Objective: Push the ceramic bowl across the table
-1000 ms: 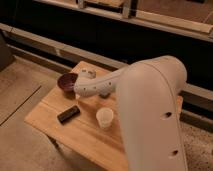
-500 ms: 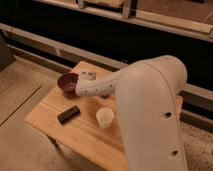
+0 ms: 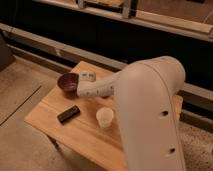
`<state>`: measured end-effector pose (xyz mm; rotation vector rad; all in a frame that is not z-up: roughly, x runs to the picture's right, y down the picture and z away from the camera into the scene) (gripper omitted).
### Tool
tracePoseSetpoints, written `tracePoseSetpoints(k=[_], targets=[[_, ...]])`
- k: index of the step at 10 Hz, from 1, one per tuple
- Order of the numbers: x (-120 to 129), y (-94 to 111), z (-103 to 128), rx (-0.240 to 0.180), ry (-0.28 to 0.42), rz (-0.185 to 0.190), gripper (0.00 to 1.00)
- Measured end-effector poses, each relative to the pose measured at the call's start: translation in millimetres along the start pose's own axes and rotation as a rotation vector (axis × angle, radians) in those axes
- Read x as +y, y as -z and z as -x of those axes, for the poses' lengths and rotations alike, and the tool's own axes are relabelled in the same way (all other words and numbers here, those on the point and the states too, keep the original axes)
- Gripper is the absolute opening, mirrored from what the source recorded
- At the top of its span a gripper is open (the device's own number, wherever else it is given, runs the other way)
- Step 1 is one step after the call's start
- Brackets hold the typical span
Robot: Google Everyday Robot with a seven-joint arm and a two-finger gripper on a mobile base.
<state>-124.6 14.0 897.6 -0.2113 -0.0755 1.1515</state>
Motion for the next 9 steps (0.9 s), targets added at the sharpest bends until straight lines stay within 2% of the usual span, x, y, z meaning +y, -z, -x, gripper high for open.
tracePoseSetpoints(k=[2, 6, 7, 9], targets=[[0, -5, 7, -0.016, 0.023, 0.011, 0.00], [1, 2, 34, -0.125, 0.098, 0.054, 0.00], [3, 5, 38, -0.153, 0.104, 0.084, 0.00], [8, 11, 41, -0.213, 0.102, 0.177, 0.00]])
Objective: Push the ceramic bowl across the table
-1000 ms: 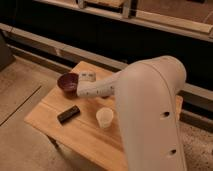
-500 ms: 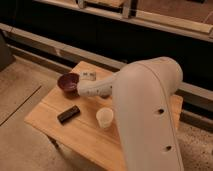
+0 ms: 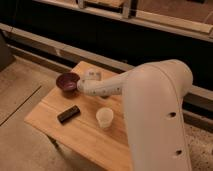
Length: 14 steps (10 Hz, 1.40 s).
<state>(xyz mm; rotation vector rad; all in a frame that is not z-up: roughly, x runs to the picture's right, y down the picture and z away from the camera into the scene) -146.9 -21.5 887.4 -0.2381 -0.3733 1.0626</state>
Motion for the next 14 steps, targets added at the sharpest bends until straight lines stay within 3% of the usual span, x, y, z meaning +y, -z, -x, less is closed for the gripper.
tracePoseSetpoints(k=[5, 7, 10, 14], targets=[[13, -1, -8, -0.079, 0.022, 0.159, 0.00], [21, -7, -8, -0.077, 0.055, 0.187, 0.00], [24, -17, -4, -0.066, 0.100, 0.191, 0.00], [22, -37, 22, -0.055, 0.155, 0.166, 0.00]])
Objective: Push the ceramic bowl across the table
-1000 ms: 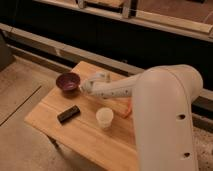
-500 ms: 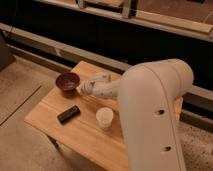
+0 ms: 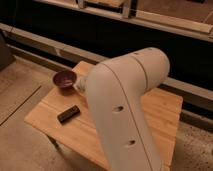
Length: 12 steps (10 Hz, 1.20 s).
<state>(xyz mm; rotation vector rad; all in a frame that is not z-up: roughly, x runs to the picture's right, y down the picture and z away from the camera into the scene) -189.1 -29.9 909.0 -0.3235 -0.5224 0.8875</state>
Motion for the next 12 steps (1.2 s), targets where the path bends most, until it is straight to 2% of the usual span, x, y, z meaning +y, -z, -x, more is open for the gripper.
tracePoseSetpoints(k=[2, 4, 6, 8, 9, 10, 11, 12], targets=[[-8, -7, 9, 0.001, 0.010, 0.000, 0.00], [-16, -14, 13, -0.003, 0.003, 0.023, 0.00], [-20, -27, 19, -0.004, 0.004, 0.067, 0.00], [-27, -41, 40, -0.038, 0.019, 0.164, 0.00], [-25, -44, 51, -0.055, 0.027, 0.194, 0.00], [-14, -46, 72, -0.091, 0.041, 0.238, 0.00], [-9, -45, 82, -0.108, 0.050, 0.254, 0.00], [-11, -45, 82, -0.110, 0.049, 0.254, 0.00]])
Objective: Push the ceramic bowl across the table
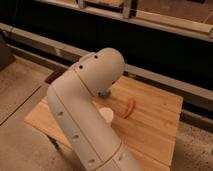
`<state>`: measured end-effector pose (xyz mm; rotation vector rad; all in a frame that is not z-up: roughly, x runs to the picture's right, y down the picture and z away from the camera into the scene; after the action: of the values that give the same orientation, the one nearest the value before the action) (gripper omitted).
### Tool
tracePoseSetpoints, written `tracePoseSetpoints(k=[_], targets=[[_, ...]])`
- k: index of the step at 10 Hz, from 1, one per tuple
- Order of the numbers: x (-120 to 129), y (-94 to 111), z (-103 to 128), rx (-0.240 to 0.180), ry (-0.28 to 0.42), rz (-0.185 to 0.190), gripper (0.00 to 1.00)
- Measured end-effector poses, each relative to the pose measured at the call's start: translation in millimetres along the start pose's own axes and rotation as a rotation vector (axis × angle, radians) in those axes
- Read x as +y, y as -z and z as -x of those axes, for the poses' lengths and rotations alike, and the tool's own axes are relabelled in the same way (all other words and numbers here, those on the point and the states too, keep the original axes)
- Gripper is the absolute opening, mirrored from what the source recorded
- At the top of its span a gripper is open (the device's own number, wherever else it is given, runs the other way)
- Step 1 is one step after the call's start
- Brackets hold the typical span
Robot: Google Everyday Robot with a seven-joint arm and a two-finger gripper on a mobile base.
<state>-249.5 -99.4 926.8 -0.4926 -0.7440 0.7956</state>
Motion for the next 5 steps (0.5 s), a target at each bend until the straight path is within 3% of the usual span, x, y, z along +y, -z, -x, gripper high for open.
tracePoseSetpoints(k=[5], targets=[[-0.7, -0.9, 1.1, -0.003, 0.001, 0.003, 0.00]])
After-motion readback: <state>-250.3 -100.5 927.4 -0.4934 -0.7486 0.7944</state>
